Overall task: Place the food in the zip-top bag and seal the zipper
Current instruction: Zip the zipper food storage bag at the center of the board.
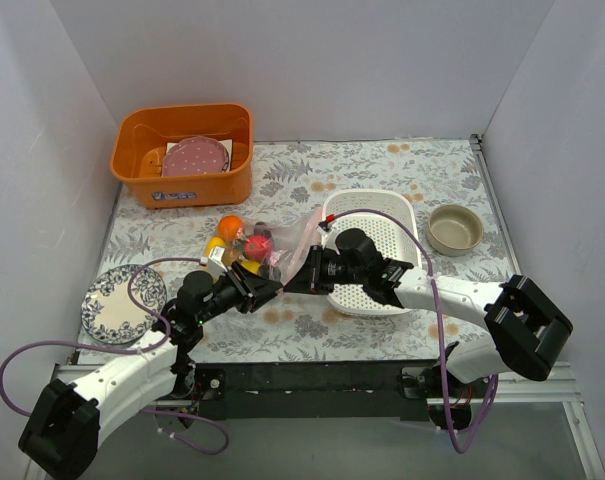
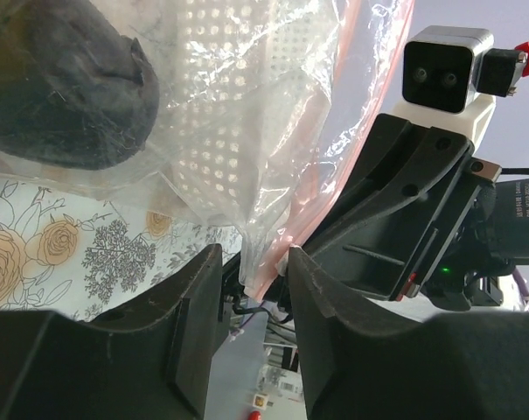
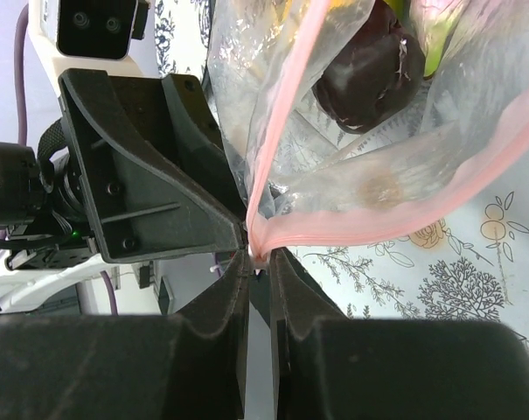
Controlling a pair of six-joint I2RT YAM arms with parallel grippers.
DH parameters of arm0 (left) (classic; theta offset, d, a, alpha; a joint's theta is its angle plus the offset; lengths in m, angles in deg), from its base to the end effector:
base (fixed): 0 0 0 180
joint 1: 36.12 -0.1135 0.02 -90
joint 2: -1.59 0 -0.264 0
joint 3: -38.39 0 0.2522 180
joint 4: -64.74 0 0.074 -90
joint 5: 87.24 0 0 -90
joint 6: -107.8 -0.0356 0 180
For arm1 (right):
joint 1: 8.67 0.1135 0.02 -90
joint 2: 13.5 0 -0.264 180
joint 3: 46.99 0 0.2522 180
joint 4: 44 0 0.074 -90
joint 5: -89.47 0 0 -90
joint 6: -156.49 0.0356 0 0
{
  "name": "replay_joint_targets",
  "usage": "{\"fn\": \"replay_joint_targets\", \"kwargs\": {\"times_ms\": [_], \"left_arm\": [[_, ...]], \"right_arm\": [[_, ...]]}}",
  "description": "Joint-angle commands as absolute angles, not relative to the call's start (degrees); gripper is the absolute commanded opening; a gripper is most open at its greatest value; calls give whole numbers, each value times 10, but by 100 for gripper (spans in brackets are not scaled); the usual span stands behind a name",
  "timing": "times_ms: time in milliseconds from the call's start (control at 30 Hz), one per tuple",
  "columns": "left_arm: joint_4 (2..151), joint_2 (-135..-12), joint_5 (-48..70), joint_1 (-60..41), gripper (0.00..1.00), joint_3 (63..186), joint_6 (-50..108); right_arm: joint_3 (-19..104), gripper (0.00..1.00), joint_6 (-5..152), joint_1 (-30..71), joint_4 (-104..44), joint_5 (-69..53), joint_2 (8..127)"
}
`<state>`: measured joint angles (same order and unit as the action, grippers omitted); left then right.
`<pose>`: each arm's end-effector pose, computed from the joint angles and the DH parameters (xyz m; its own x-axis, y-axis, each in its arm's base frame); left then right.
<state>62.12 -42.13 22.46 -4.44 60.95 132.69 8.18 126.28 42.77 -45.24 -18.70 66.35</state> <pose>0.1352 -0.0976 0.1707 -0.5813 -0.6448 0.4963 -0.5680 -0.1151 -0.8149 0.1793 0.2427 0.2252 -0.9209 0.1620 -0.3544 -0.2493 0.4542 0.8553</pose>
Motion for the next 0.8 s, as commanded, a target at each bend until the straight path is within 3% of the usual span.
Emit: {"fn": "replay_joint_targets", "kwargs": {"times_ms": [0,267,600,767], "left_arm": [[615,-405,245,-38,34,602,1539],[608,-417,247,-36,24,609,1533],[591,-432,234,-32,25,609,1536],[579,-424,220,-32,34,606,1539]], "right_arm": [[84,15,1258,422,-497,-162,652],[83,15,1263,420,-509,-167,663],[84,16,1265,419,-511,-183,668],[77,16,1265,419,-510,-185,663]]}}
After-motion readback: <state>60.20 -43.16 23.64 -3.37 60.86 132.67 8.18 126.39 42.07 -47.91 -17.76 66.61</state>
